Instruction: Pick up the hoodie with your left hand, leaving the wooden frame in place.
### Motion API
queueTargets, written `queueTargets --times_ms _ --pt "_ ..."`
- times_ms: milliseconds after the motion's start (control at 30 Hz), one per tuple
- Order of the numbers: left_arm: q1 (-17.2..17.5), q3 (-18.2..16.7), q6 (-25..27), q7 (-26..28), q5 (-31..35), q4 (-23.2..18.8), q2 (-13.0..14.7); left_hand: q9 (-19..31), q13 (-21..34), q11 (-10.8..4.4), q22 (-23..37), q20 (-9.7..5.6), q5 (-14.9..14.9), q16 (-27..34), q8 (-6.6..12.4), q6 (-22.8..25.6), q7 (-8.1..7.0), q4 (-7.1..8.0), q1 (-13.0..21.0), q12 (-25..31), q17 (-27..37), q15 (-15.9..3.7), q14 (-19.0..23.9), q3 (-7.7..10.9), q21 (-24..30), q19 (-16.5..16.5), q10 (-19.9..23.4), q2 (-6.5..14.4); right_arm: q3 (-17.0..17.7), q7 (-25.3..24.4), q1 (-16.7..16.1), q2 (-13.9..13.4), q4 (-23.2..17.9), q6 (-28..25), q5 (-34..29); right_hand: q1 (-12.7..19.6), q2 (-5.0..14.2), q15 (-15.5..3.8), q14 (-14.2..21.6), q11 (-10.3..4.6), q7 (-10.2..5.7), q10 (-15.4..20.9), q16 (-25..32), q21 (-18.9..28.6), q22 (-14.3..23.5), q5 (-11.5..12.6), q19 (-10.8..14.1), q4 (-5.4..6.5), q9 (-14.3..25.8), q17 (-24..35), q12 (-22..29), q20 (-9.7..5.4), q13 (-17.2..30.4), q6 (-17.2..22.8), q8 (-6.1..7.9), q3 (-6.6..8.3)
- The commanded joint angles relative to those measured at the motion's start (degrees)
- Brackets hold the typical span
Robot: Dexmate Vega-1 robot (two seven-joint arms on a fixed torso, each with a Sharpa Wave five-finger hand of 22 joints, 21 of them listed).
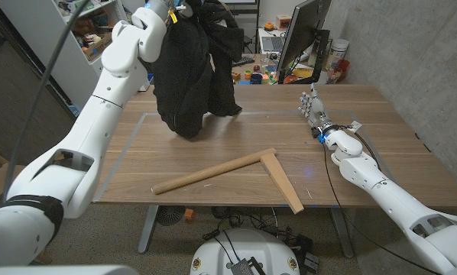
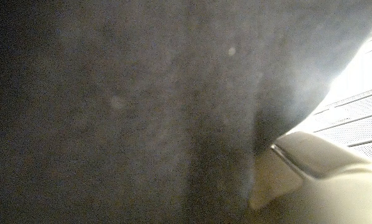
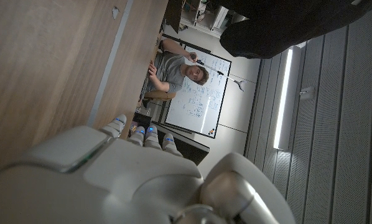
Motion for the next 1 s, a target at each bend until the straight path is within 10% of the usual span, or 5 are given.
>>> queueTargets --times_ms 33,1000 --pt "-0.21 -0.07 -0.21 -1.12 0.03 0.27 0.41 -0.19 0.42 0.05 -1.56 -4.83 -0.23 -0.08 0.42 0.18 0.11 -0.15 4.76 0.50 0.09 -0.35 0.72 0.65 0.69 -0.67 0.67 5.28 -0.38 -0.31 0.47 -0.30 -0.15 -1.51 -0.60 0.12 0.64 -0.07 -4.02 0.29 -0.09 0.13 -0.19 -0.16 0.23 0.48 -0.53 0.04 0.30 0.12 -0.01 -0.25 0.18 0.02 0.09 -0.25" --pt "-0.75 1.10 -0.57 -4.65 1.77 -0.38 1.01 -1.55 0.50 0.13 -14.55 -4.81 -1.43 -0.05 0.50 0.36 -0.01 -0.17 2.79 0.75 0.09 -0.38 -0.14 1.56 2.20 -2.74 0.62 5.00 0.37 -1.69 -1.27 -2.30 -3.86 -3.20 -0.22 0.64 1.30 0.07 -4.28 0.68 0.18 -0.20 -0.25 -0.03 0.23 0.48 -0.35 -0.11 0.30 0.06 -0.24 -0.52 0.18 -0.19 -0.04 -0.05"
